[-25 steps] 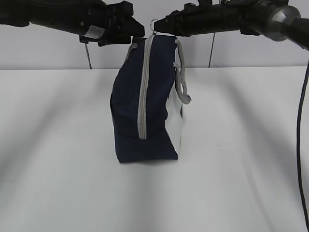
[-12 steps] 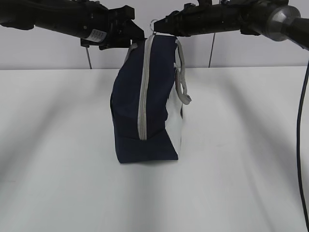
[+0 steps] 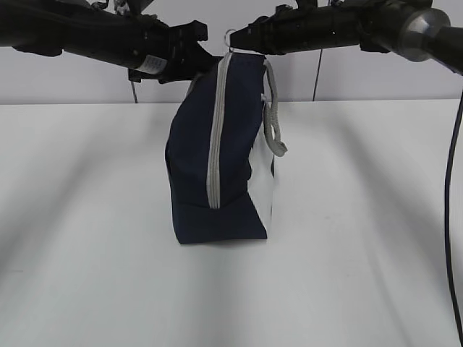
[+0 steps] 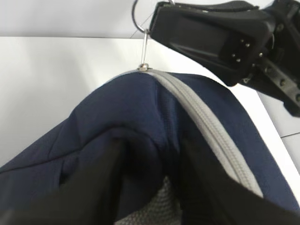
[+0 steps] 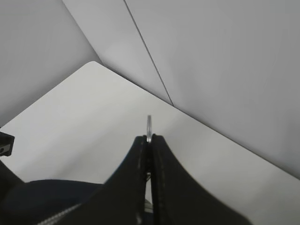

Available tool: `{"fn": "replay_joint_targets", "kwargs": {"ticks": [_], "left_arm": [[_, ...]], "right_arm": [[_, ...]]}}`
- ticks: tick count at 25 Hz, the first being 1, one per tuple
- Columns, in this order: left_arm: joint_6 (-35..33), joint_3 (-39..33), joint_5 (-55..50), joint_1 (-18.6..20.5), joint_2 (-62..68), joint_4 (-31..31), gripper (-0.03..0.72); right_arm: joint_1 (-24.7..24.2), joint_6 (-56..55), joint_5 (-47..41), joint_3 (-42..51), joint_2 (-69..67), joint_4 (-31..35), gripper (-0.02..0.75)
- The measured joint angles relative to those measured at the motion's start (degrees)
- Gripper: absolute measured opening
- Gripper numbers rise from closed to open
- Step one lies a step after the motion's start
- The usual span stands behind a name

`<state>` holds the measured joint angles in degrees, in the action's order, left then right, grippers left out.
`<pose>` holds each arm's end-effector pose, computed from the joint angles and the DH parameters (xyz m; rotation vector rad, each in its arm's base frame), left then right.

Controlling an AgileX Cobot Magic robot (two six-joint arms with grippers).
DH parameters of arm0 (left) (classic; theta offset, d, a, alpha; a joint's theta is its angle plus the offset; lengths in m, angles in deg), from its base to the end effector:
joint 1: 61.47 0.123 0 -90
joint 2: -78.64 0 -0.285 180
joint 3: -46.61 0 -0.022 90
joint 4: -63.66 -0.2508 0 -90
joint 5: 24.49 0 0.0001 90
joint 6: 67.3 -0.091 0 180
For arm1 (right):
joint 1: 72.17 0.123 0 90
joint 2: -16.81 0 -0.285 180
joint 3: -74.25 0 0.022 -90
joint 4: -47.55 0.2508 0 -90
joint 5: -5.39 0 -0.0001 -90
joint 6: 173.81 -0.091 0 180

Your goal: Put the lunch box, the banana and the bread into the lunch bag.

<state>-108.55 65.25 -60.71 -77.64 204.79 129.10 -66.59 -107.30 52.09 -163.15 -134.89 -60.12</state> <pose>0.4446 -0.1799 0.2552 0.2791 2.2073 -0.9629 0.5547 0.1175 0.2365 -0.6157 1.8222 0.7930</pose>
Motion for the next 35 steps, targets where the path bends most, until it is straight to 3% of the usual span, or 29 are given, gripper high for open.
{"fn": "replay_joint_targets", "kwargs": {"ticks": [5,7,14,26,35], "left_arm": [[-1.64,0.00,0.18,-0.95,0.37,0.00,0.076],[-2.15,0.00,0.18,-1.06,0.37,0.00,0.029],[-4.40,0.00,-1.06,-0.50,-1.27,-0.07,0.020],[-14.23,0.00,-6.61,-0.10,-1.66,2.55,0.017],[-16.28,0.00,-10.42,2.56,-1.66,4.07,0.017]], "right_arm": [[0.00,0.00,0.11,0.00,0.00,0.00,-0.016],[0.00,0.00,0.11,0.00,0.00,0.00,-0.016],[0.00,-0.77,0.11,0.00,0.00,0.00,-0.016],[0.00,-3.53,-0.24,0.00,0.09,0.00,-0.016],[0.00,-4.39,-0.02,0.00,-0.79,0.69,-0.016]]}}
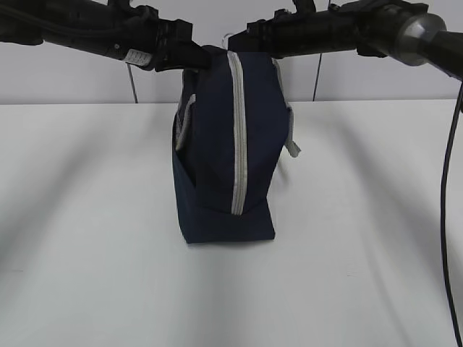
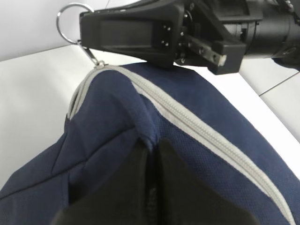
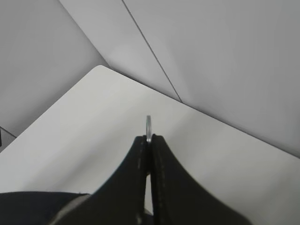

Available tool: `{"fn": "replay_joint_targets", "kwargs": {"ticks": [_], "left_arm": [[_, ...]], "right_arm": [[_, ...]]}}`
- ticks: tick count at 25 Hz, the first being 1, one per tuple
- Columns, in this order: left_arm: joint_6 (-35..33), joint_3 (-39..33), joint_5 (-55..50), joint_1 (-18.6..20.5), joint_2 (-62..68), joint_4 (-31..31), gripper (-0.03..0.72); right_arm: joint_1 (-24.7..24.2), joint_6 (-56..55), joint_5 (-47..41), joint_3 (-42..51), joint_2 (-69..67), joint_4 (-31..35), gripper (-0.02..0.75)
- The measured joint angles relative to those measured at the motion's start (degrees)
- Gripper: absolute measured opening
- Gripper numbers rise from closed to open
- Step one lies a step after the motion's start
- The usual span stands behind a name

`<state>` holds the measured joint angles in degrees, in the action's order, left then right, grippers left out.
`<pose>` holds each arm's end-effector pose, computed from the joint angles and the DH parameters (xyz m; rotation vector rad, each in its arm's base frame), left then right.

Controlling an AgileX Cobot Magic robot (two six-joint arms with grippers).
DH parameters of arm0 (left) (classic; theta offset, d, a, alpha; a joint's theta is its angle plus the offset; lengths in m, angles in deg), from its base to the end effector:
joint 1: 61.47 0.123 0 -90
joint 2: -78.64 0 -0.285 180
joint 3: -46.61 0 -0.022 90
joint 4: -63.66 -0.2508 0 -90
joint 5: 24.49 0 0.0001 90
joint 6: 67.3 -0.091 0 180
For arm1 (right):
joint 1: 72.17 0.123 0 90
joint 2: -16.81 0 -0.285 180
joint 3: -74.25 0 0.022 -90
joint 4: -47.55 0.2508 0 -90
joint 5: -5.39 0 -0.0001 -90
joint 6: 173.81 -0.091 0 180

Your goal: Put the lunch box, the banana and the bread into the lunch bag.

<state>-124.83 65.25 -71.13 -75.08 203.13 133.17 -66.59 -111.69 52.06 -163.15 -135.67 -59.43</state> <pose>0.4348 -0.1691 0.2712 0.6043 2.0892 -0.9936 0.5562 0.1179 0.2296 -0.5356 1.8628 0.8583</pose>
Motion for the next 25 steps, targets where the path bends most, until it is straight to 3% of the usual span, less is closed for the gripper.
{"fn": "replay_joint_targets", "kwargs": {"ticks": [25], "left_arm": [[-2.62,0.00,0.29,0.43,0.12,-0.45,0.017]], "right_arm": [[-0.34,-9.99,1.57,-0.39,-5.92,3.84,-0.016]]}}
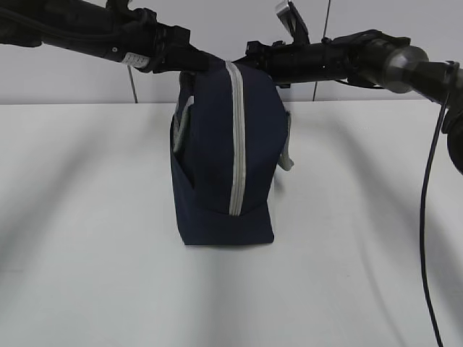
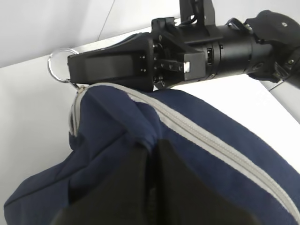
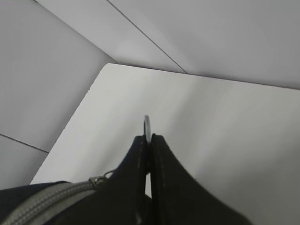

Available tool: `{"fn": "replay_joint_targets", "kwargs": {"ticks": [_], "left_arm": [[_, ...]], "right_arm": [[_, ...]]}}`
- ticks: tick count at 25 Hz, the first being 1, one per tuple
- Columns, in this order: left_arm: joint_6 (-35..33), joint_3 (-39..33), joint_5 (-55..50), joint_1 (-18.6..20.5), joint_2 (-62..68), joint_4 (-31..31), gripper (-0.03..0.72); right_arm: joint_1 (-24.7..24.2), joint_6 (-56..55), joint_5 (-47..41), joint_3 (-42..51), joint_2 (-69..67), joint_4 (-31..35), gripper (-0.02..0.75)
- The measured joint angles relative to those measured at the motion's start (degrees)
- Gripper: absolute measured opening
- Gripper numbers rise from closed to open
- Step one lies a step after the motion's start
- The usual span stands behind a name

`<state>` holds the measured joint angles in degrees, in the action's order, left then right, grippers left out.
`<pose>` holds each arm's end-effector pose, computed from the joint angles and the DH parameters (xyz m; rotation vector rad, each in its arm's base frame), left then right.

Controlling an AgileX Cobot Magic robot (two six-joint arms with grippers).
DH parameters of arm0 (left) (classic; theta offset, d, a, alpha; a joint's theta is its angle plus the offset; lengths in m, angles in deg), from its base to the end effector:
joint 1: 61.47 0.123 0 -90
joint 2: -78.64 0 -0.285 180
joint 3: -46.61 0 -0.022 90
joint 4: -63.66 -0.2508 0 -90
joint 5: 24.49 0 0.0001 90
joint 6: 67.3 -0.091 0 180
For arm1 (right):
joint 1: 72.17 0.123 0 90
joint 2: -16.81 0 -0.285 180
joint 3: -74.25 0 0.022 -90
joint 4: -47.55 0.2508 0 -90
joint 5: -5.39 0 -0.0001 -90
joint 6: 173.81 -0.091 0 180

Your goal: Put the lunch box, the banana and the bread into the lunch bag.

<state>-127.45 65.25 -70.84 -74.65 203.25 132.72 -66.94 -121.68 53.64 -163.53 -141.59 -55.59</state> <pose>0.4367 -0.1655 0.2698 0.6435 2.0713 -0.9528 0.5639 0.1179 0.1770 -0.3054 1.9941 1.0755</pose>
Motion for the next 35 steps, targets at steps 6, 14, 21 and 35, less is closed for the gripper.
{"fn": "replay_joint_targets", "kwargs": {"ticks": [6,14,21,35], "left_arm": [[-0.05,0.00,0.00,0.01,0.05,0.00,0.017],[-0.22,0.00,-0.64,0.06,0.05,0.14,0.017],[-0.48,0.00,-1.13,0.06,-0.26,0.63,0.017],[-2.50,0.00,-2.07,0.06,-0.26,0.50,0.017]], "right_arm": [[0.00,0.00,0.00,-0.22,-0.02,0.00,-0.016],[-1.23,-4.27,3.12,-6.00,-1.11,-2.39,-0.016],[-3.21,-9.34,7.43,-8.83,-1.23,-3.34,-0.016],[-3.42,-9.80,8.66,-9.31,-3.71,-1.85,-0.016]]}}
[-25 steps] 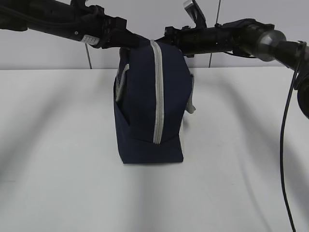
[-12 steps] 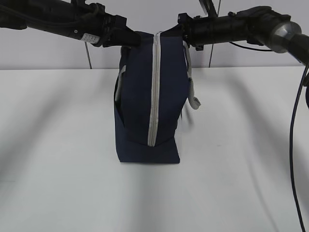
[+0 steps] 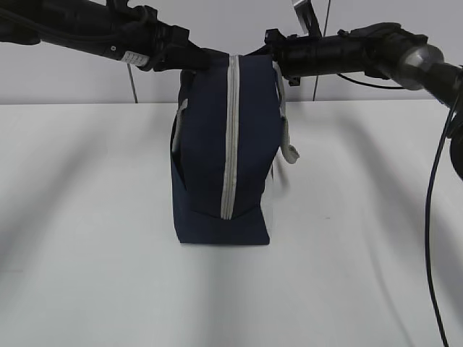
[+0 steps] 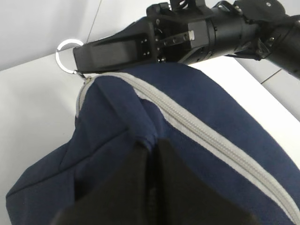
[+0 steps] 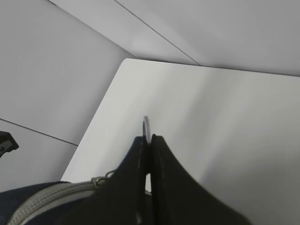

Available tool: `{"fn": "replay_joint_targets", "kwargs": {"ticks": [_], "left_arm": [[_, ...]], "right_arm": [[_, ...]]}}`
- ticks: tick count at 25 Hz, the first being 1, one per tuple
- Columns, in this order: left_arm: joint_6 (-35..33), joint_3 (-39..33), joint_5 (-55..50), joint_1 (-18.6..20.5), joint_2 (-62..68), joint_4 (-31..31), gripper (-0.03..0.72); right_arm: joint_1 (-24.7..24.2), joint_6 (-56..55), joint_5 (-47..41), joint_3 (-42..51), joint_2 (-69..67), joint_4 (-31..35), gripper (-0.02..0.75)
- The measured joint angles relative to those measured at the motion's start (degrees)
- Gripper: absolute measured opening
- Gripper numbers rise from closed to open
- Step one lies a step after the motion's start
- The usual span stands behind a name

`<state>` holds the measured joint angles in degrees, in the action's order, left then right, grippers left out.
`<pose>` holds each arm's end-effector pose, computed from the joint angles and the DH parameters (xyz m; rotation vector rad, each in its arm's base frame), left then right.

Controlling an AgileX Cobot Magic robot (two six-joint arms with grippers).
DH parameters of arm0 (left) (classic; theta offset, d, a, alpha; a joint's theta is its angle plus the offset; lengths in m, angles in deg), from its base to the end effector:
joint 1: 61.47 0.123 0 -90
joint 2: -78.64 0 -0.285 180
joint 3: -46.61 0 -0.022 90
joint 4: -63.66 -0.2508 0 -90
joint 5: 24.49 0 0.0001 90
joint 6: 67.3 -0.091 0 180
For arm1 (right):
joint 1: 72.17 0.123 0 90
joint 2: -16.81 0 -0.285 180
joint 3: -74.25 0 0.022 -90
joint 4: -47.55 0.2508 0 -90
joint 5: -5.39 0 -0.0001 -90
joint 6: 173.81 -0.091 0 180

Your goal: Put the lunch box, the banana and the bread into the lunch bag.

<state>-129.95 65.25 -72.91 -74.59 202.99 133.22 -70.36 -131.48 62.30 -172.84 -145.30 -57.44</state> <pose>0.4333 -0.1666 0.2723 0.7053 2.0453 -0.9656 0.5682 0.0916 0.1865 -0.2681 2.0122 1.2086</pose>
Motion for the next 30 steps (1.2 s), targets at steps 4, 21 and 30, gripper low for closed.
{"fn": "replay_joint_targets", "kwargs": {"ticks": [4,21,30], "left_arm": [[-0.07,0.00,0.04,0.00,0.00,-0.12,0.017],[-0.26,0.00,0.12,0.00,0.00,-0.12,0.017],[-0.32,0.00,-1.37,0.00,-0.22,0.18,0.216]], "right_arm": [[0.00,0.00,0.11,-0.13,-1.01,0.85,-0.016],[0.00,0.84,-1.02,-0.13,-1.25,0.08,0.028],[-1.10,6.11,-6.35,-2.83,-1.26,-2.70,0.395]]}}
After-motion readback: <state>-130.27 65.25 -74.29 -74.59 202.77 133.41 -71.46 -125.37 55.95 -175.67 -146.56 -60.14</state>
